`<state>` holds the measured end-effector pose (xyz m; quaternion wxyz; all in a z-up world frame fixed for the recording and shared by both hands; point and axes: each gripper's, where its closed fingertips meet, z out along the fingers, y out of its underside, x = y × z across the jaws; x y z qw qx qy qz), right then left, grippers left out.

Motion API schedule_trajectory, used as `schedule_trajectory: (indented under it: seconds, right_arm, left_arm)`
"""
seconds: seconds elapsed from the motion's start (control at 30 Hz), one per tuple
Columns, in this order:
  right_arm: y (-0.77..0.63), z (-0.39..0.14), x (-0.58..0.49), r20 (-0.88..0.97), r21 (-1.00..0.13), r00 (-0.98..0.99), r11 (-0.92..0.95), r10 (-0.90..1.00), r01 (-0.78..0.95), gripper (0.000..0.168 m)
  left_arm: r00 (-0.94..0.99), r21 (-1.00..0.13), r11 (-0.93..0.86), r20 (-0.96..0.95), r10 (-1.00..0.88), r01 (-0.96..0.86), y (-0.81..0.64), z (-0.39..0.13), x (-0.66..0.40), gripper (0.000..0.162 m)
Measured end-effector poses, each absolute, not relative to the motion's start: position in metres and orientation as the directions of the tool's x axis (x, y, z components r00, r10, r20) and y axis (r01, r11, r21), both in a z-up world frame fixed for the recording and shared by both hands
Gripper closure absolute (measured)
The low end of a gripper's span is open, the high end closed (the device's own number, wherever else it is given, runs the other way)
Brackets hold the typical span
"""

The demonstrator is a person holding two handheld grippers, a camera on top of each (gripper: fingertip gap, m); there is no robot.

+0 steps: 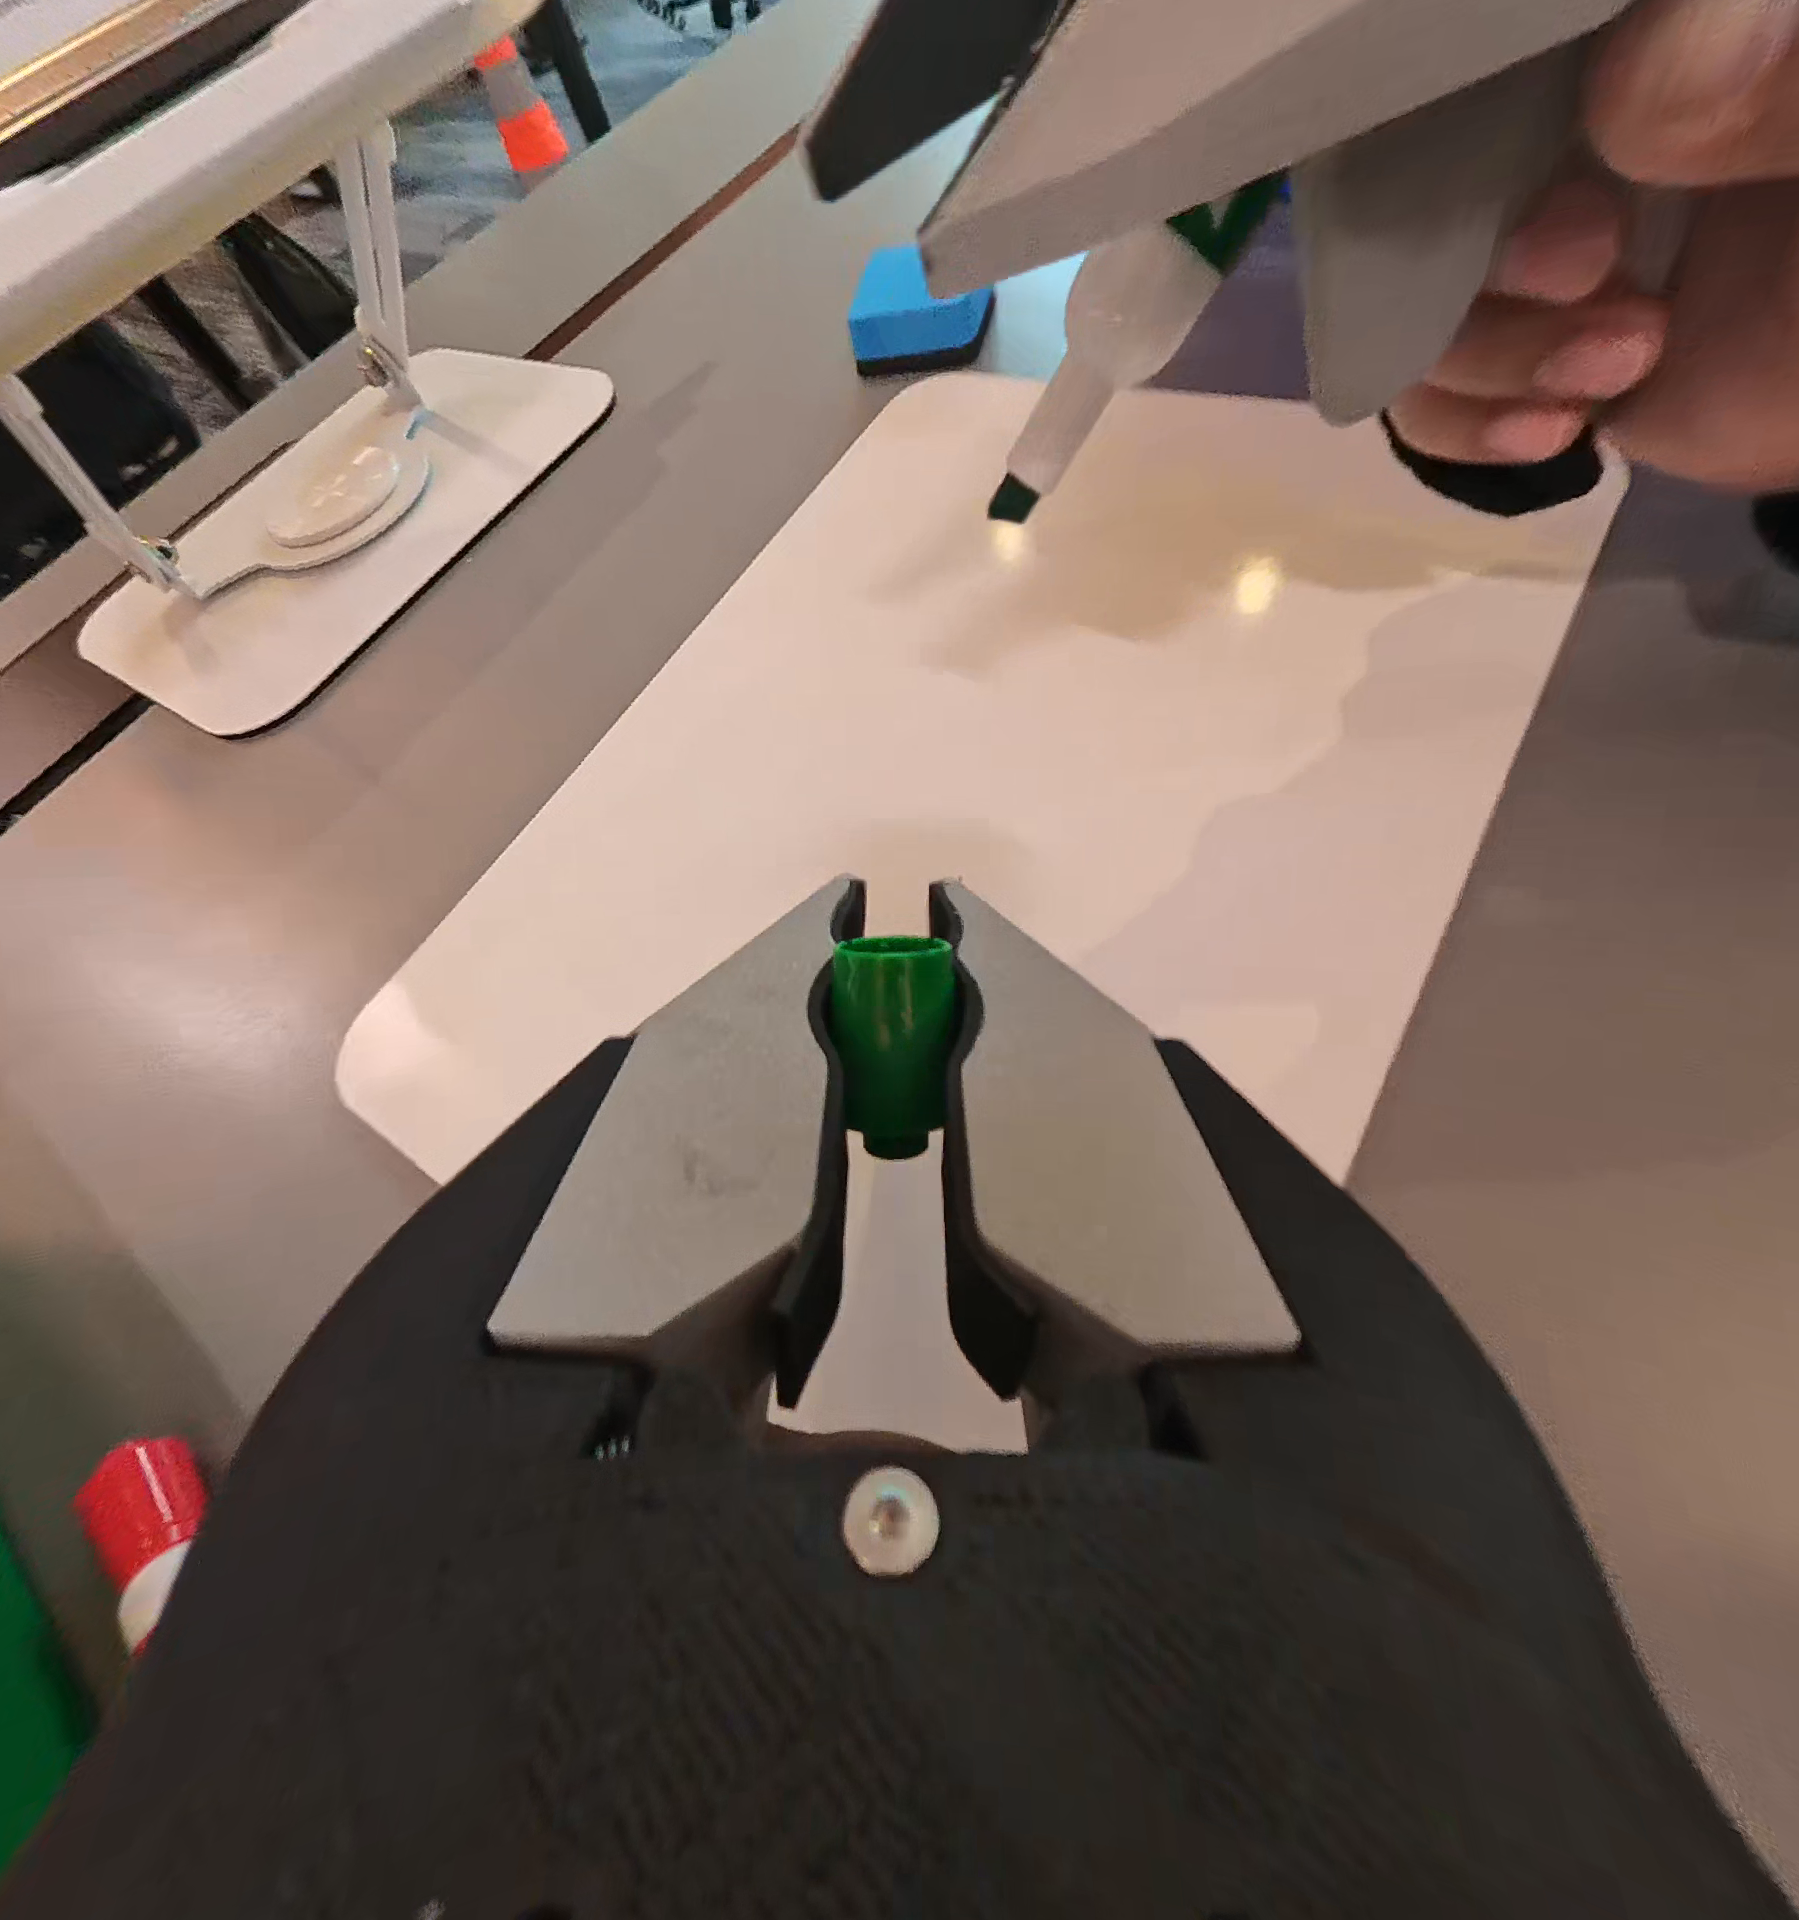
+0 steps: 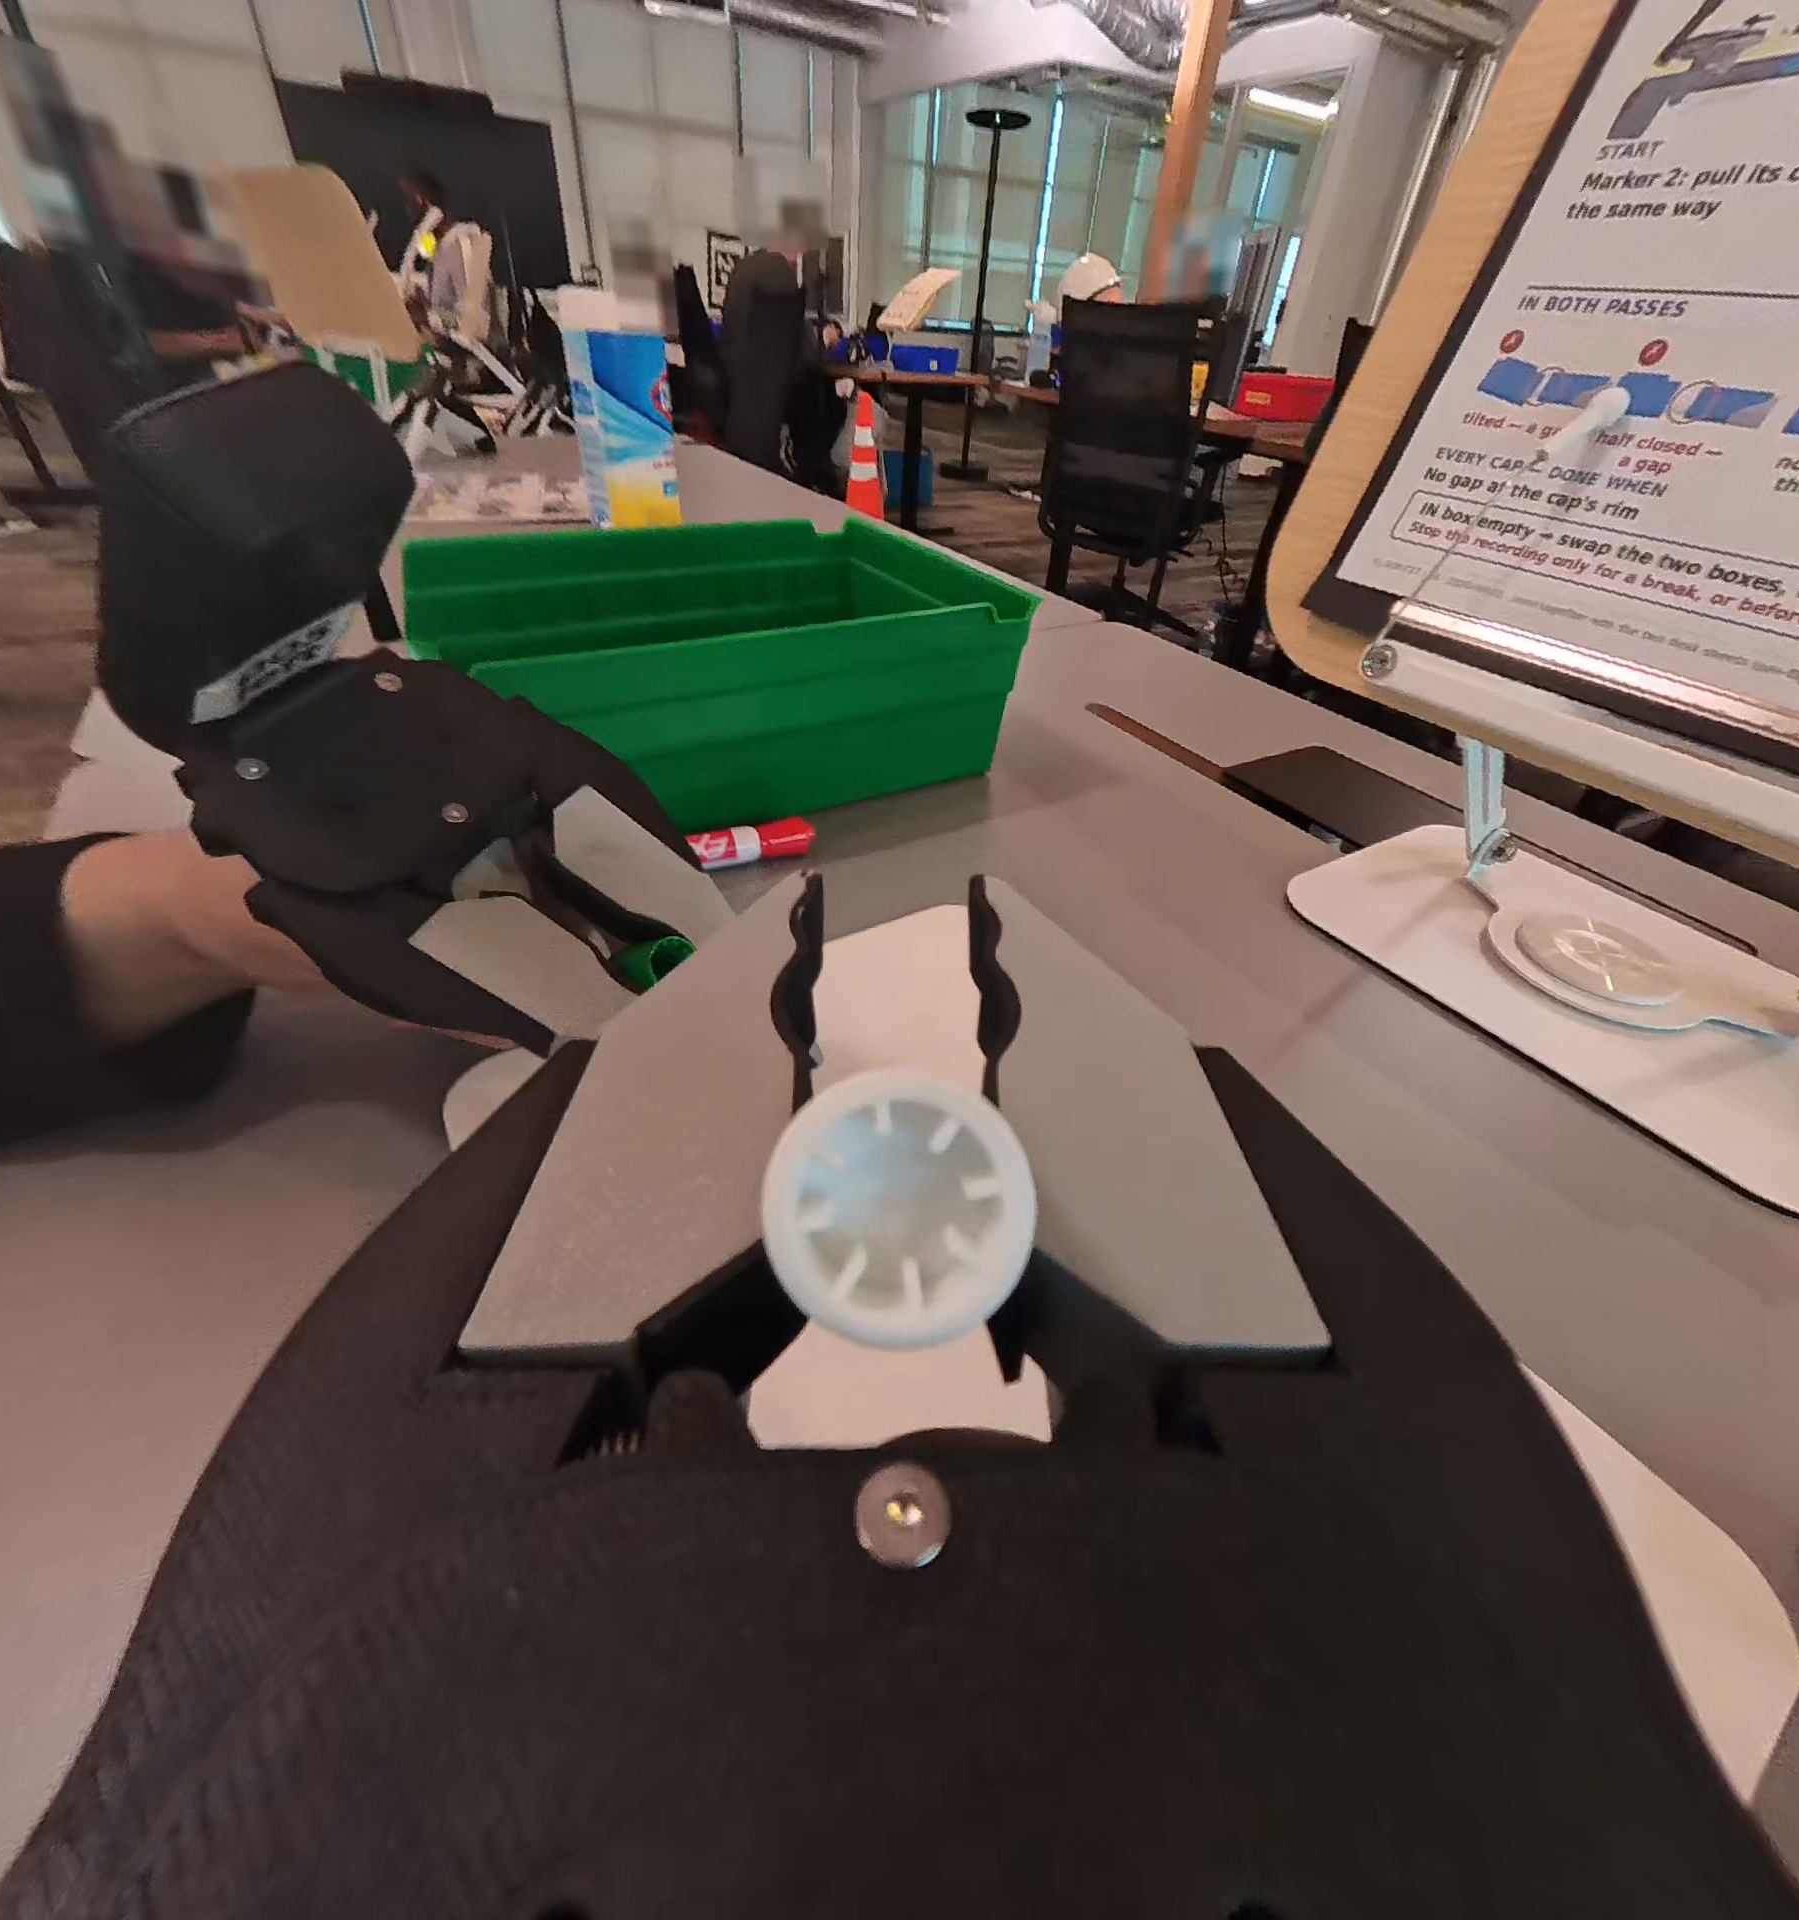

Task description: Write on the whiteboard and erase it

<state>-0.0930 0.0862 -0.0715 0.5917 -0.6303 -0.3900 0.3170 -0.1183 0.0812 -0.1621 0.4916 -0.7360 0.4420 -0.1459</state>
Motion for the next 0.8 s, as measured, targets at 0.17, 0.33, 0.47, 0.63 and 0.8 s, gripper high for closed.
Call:
schedule_trajectory:
  seconds: [0.17,0.33,0.47,0.63,0.8]
  right_arm:
    - [0.088,-0.085,-0.097,-0.005,-0.988,0.469,-0.077,0.883,0.135,0.143]
    - [0.087,-0.085,-0.097,-0.156,-0.980,0.404,-0.194,0.901,0.054,0.143]
    - [0.083,-0.086,-0.100,-0.196,-0.973,0.367,-0.226,0.909,0.040,0.142]
    - [0.079,-0.098,-0.108,-0.207,-0.963,0.346,-0.253,0.915,0.093,0.142]
    - [0.078,-0.101,-0.110,-0.205,-0.961,0.343,-0.255,0.917,0.108,0.142]
  left_arm:
    - [0.571,-0.822,-0.128,-0.264,-0.778,-0.555,0.084,-0.170,-0.122,0.152]
    - [0.569,-0.815,-0.193,-0.191,-0.800,-0.546,0.081,-0.177,-0.124,0.152]
    - [0.557,-0.810,-0.318,-0.013,-0.831,-0.493,0.071,-0.184,-0.120,0.153]
    - [0.543,-0.745,-0.380,0.028,-0.840,-0.549,0.061,-0.198,-0.132,0.153]
    - [0.548,-0.742,-0.413,0.073,-0.833,-0.528,0.057,-0.195,-0.144,0.153]
